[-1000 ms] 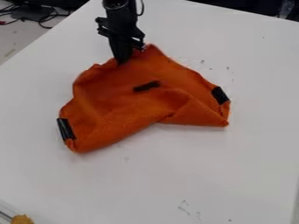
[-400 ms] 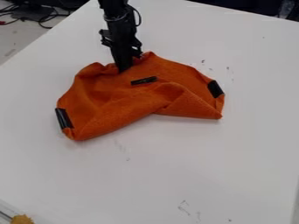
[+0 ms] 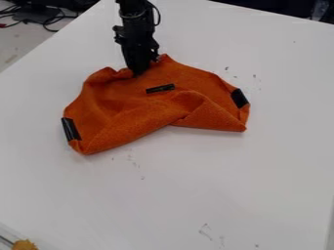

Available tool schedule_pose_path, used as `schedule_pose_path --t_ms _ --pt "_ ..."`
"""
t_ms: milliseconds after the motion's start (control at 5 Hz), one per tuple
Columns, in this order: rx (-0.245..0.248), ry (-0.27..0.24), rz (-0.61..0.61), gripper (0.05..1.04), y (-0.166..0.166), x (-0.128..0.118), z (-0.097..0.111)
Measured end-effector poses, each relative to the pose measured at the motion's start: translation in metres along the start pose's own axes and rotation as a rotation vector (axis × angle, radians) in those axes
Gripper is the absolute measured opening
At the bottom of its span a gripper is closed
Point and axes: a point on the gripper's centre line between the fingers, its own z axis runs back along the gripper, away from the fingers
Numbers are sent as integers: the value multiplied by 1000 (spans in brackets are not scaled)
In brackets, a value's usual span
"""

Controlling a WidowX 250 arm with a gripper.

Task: Unfold the cloth from bottom right to top left.

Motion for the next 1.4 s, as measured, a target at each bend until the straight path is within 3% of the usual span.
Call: schedule_pose_path --t_ms 200,400,800,1200,1400 --pt "20 -3 -8 826 3 2 3" --pt "41 -17 -20 1006 9 7 2" --pt "96 -44 -44 1001 36 12 -8" --pt "161 -52 -36 1000 49 19 6" --pt "147 -44 -13 1000 42 29 25"
